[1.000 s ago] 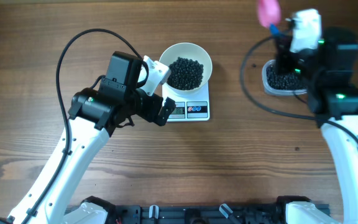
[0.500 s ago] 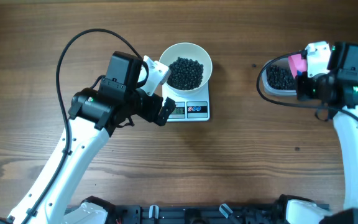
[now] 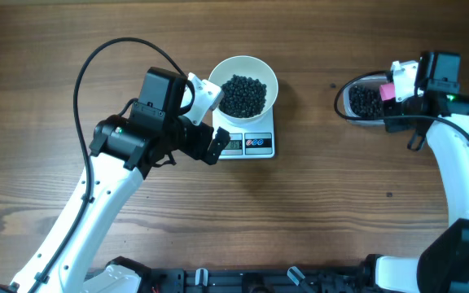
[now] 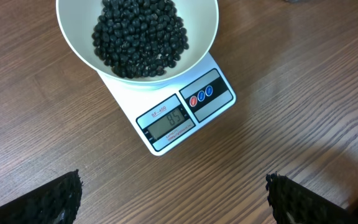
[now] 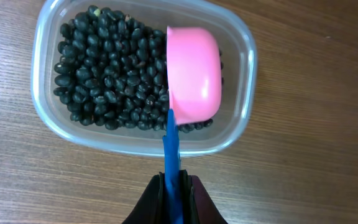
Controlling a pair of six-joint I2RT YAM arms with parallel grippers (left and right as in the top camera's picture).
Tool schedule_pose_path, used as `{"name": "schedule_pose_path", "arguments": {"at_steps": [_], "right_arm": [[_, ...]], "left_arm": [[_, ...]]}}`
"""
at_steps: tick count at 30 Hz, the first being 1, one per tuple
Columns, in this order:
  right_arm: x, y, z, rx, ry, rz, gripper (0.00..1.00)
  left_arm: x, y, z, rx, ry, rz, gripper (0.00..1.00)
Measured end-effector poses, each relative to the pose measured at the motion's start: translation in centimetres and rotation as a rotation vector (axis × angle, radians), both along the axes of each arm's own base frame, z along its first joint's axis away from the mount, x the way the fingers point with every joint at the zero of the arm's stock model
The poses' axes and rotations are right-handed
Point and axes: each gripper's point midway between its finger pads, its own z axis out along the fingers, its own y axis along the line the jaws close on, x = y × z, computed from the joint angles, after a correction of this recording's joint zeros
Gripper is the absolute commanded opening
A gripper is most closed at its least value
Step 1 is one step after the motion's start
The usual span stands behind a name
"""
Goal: Scoop item into bowl and weigh 150g on scale
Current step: 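Push the pink scoop through the beans with the right gripper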
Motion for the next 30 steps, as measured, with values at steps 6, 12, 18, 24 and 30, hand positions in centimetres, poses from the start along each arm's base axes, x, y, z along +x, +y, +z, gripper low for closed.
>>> {"name": "schedule_pose_path", "arguments": {"at_steps": [6, 12, 18, 24, 30], "right_arm": [[0.2, 0.5, -0.5, 0.03, 0.006, 0.014, 0.04], [0.0, 1.5, -1.0, 0.085, 0.024, 0.035, 0.04], [-0.3, 2.1, -1.4, 0.128, 0.04, 0.045, 0.04], [-0.5, 2.5, -1.4, 0.149, 0.047, 0.051, 0.04], [-0.7, 2.7, -1.5, 0.165, 0.052, 0.056, 0.04]], "left_arm": [[0.0, 0.0, 0.0, 0.0, 0.0, 0.0, 1.0], [0.0, 0.0, 0.0, 0.0, 0.0, 0.0, 1.0], [0.0, 0.0, 0.0, 0.0, 0.0, 0.0, 1.0], [0.0, 0.0, 0.0, 0.0, 0.0, 0.0, 1.0], [0.0, 0.0, 0.0, 0.0, 0.0, 0.0, 1.0]]}}
